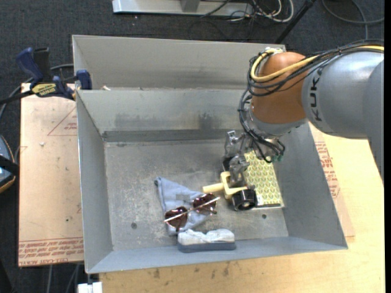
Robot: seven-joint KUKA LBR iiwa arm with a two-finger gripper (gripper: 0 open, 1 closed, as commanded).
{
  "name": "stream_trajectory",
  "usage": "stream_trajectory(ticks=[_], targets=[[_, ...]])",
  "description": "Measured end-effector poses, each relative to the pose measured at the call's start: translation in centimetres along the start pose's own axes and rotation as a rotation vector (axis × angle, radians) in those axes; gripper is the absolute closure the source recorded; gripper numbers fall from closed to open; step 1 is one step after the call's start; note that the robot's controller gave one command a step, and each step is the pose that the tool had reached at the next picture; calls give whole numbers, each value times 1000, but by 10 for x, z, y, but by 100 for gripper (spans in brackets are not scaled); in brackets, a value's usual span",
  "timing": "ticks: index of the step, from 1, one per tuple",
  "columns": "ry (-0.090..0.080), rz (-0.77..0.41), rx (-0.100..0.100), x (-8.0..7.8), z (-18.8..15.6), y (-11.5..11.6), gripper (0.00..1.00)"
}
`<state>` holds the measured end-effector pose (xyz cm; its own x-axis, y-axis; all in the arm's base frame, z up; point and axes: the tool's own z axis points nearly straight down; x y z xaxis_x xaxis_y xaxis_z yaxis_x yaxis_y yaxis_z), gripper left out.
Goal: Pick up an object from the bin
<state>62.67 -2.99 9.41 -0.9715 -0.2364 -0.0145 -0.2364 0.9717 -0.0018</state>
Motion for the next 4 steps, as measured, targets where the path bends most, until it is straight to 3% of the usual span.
stream_trajectory(ticks=[1,2,3,4], targets=[[5,0,-1,13,13,1,0],[8,0,-3,14,13,1,100],[8,0,-3,14,13,1,100],[18,8,-5,17,-23,-2,100]])
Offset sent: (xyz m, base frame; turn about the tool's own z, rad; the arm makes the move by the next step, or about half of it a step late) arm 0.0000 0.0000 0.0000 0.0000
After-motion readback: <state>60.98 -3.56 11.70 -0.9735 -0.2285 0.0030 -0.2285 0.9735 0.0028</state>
